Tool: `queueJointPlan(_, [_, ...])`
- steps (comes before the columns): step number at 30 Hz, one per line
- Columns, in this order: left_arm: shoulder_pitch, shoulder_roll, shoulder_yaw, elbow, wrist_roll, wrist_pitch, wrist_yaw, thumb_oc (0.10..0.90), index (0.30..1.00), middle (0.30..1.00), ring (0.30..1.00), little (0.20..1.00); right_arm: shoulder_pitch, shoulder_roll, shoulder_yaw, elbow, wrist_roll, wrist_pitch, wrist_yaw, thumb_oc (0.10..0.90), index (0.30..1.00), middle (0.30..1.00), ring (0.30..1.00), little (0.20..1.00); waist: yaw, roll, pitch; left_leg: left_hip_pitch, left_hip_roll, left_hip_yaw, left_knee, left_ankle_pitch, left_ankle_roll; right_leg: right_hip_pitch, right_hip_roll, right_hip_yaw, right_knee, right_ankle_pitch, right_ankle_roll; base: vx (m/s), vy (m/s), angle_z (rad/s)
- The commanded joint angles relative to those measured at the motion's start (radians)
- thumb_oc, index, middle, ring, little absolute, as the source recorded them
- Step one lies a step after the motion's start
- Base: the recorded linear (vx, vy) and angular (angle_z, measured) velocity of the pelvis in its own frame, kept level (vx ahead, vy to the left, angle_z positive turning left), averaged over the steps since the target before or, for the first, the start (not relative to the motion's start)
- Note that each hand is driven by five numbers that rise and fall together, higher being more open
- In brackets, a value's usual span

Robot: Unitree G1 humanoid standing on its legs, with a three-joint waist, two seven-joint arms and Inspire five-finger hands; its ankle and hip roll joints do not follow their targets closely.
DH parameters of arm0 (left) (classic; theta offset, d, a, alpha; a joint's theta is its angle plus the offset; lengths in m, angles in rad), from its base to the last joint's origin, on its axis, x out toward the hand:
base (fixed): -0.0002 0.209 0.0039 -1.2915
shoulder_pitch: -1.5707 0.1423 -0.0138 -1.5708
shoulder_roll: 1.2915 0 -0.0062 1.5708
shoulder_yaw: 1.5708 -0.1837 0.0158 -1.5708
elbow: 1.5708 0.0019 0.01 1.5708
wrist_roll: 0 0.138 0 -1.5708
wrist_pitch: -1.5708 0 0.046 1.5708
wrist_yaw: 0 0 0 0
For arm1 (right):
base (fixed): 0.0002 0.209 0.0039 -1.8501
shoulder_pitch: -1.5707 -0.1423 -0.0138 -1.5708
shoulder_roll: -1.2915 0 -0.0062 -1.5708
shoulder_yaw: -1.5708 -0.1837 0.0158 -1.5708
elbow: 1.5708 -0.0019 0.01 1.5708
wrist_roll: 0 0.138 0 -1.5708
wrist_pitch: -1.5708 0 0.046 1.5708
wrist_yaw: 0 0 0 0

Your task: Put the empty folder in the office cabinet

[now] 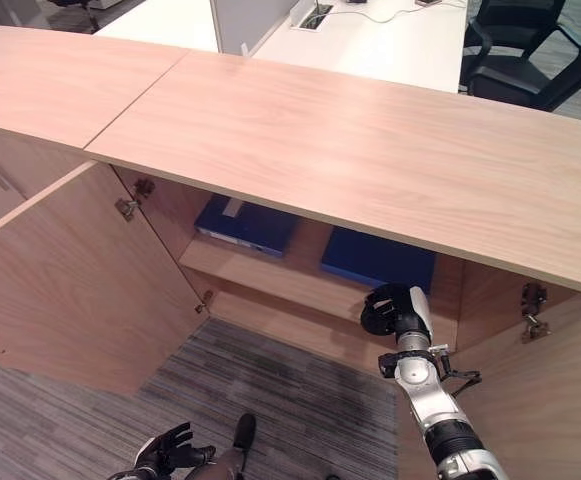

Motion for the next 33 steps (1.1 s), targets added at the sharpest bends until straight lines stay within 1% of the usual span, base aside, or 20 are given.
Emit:
queueJointPlan(1, [-0.035,0.029,-0.062,0.006,0.044,-0.046,-0.023,0.8,0.9,0.9,0.9,0.9,-0.158,-0.1,-0.006,0.011,0.007,-0.051,-0.057,0.4,0.3,0.3,0.3,0.3,0.047,0.005,0.037,0.103,0.032,0.007,0.003,-0.184,-0.02,-0.135,-0.042,-0.008,0.162,-0.052,-0.004,-0.03,-0.022,0.22])
queueJointPlan(6, [-0.027,0.036,-0.078,0.0,0.045,-0.051,-0.027,0.8,0.9,0.9,0.9,0.9,-0.201,-0.107,0.005,0.088,0.021,-0.049,-0.062,0.4,0.3,0.3,0.3,0.3,0.064,0.014,0.052,0.086,0.032,-0.005,0.006,-0.175,-0.022,-0.143,-0.042,-0.016,0.167,-0.054,-0.004,-0.02,-0.019,0.18])
queueJointPlan(8, [-0.023,0.043,-0.099,-0.006,0.053,-0.054,-0.027,0.8,0.9,0.9,0.9,0.9,-0.244,-0.122,0.018,0.151,0.03,-0.041,-0.063,0.4,0.3,0.3,0.3,0.3,0.078,0.023,0.069,0.067,0.029,-0.016,0.009,-0.168,-0.022,-0.157,-0.044,-0.023,0.175,-0.057,-0.005,-0.03,-0.028,0.09])
queueJointPlan(14, [-0.022,0.051,-0.125,-0.02,0.046,-0.06,-0.026,0.8,0.9,0.9,0.9,0.9,-0.314,-0.144,0.031,0.226,0.055,-0.042,-0.07,0.4,0.3,0.3,0.3,0.3,0.097,0.039,0.093,0.038,0.026,-0.03,0.013,-0.158,-0.021,-0.186,-0.048,-0.027,0.192,-0.058,-0.006,-0.03,-0.009,0.05])
queueJointPlan(15, [-0.024,0.053,-0.137,-0.03,0.038,-0.063,-0.024,0.8,0.9,0.9,0.9,0.9,-0.352,-0.147,0.036,0.266,0.072,-0.038,-0.074,0.4,0.3,0.3,0.3,0.3,0.105,0.049,0.107,0.023,0.025,-0.033,0.015,-0.153,-0.02,-0.203,-0.049,-0.026,0.202,-0.06,-0.007,-0.02,0.001,0.06])
queueJointPlan(17, [-0.025,0.052,-0.137,-0.03,0.037,-0.063,-0.024,0.8,0.9,0.9,0.9,0.9,-0.355,-0.148,0.037,0.268,0.072,-0.039,-0.073,0.4,0.3,0.3,0.3,0.3,0.105,0.05,0.107,0.022,0.025,-0.033,0.015,-0.153,-0.02,-0.205,-0.049,-0.025,0.203,-0.061,-0.007,-0.01,0.0,0.02])
queueJointPlan(19, [-0.029,0.058,-0.15,-0.043,0.023,-0.068,-0.02,0.8,0.9,0.9,0.9,0.9,-0.4,-0.157,0.059,0.301,0.078,-0.035,-0.074,0.4,0.3,0.3,0.3,0.3,0.112,0.062,0.125,0.005,0.026,-0.036,0.016,-0.146,-0.02,-0.23,-0.053,-0.024,0.218,-0.06,-0.007,-0.05,-0.005,0.04])
queueJointPlan(20, [-0.028,0.059,-0.154,-0.047,0.02,-0.069,-0.021,0.8,0.9,0.9,0.9,0.9,-0.411,-0.162,0.064,0.314,0.081,-0.034,-0.075,0.4,0.3,0.3,0.3,0.3,0.114,0.064,0.13,0.007,0.025,-0.034,0.016,-0.15,-0.021,-0.233,-0.054,-0.02,0.228,-0.07,-0.008,-0.04,-0.005,0.03])
queueJointPlan(23, [-0.027,0.059,-0.162,-0.054,0.011,-0.069,-0.022,0.8,0.9,0.9,0.9,0.9,-0.442,-0.17,0.077,0.336,0.084,-0.032,-0.075,0.4,0.3,0.3,0.3,0.3,0.119,0.072,0.137,-0.009,0.023,-0.035,0.016,-0.141,-0.018,-0.248,-0.056,-0.02,0.229,-0.062,-0.007,-0.01,0.003,0.0])
queueJointPlan(24, [-0.024,0.06,-0.166,-0.055,0.011,-0.07,-0.022,0.8,0.9,0.9,0.9,0.9,-0.45,-0.173,0.079,0.352,0.086,-0.031,-0.074,0.4,0.3,0.3,0.3,0.3,0.121,0.074,0.141,-0.008,0.023,-0.034,0.017,-0.146,-0.019,-0.251,-0.057,-0.018,0.237,-0.071,-0.008,0.0,0.0,0.0])
queueJointPlan(25, [-0.02,0.064,-0.174,-0.056,0.013,-0.07,-0.023,0.8,0.9,0.9,0.9,0.9,-0.478,-0.184,0.089,0.39,0.091,-0.028,-0.074,0.4,0.3,0.3,0.3,0.3,0.127,0.082,0.149,-0.014,0.024,-0.036,0.017,-0.144,-0.018,-0.263,-0.06,-0.016,0.246,-0.073,-0.009,0.0,0.0,0.0])
queueJointPlan(27, [-0.017,0.065,-0.178,-0.058,0.013,-0.072,-0.023,0.8,0.9,0.9,0.9,0.9,-0.487,-0.188,0.091,0.404,0.094,-0.026,-0.074,0.4,0.3,0.3,0.3,0.3,0.129,0.086,0.153,-0.018,0.023,-0.037,0.017,-0.143,-0.018,-0.269,-0.061,-0.016,0.25,-0.074,-0.009,0.0,0.0,0.0])
queueJointPlan(28, [0.072,0.124,-0.163,-0.059,0.028,-0.089,-0.093,0.8,0.9,0.9,0.9,0.9,-0.488,-0.247,0.082,0.426,0.112,-0.032,-0.062,0.4,0.3,0.3,0.3,0.3,0.145,0.101,0.16,-0.025,0.019,-0.04,0.016,-0.138,-0.017,-0.275,-0.064,-0.018,0.253,-0.075,-0.008,0.0,0.0,0.0])
queueJointPlan(29, [0.075,0.127,-0.163,-0.061,0.028,-0.089,-0.095,0.8,0.9,0.9,0.9,0.9,-0.486,-0.246,0.08,0.426,0.112,-0.033,-0.062,0.4,0.3,0.3,0.3,0.3,0.146,0.1,0.157,-0.025,0.019,-0.04,0.016,-0.139,-0.017,-0.276,-0.064,-0.018,0.254,-0.075,-0.008,0.0,0.0,0.0])
queueJointPlan(30, [0.093,0.15,-0.151,-0.054,0.041,-0.078,-0.099,0.8,0.9,0.9,0.9,0.9,-0.479,-0.265,0.072,0.424,0.108,-0.041,-0.059,0.4,0.3,0.3,0.3,0.3,0.151,0.108,0.159,-0.027,0.018,-0.042,0.016,-0.137,-0.018,-0.28,-0.065,-0.02,0.256,-0.074,-0.006,0.0,0.0,0.0])
queueJointPlan(31, [0.075,0.16,-0.155,-0.043,0.059,-0.092,-0.108,0.8,0.9,0.9,0.9,0.9,-0.495,-0.265,0.069,0.438,0.111,-0.057,-0.062,0.4,0.3,0.3,0.3,0.3,0.153,0.117,0.166,-0.033,0.016,-0.042,0.016,-0.135,-0.019,-0.29,-0.066,-0.019,0.261,-0.074,-0.004,-0.01,0.018,0.04])
queueJointPlan(33, [0.066,0.155,-0.156,-0.037,0.066,-0.092,-0.11,0.8,0.9,0.9,0.9,0.9,-0.503,-0.265,0.072,0.448,0.107,-0.059,-0.065,0.4,0.3,0.3,0.3,0.3,0.154,0.121,0.169,-0.037,0.016,-0.043,0.016,-0.134,-0.019,-0.298,-0.066,-0.019,0.266,-0.075,-0.004,-0.01,0.005,0.0])
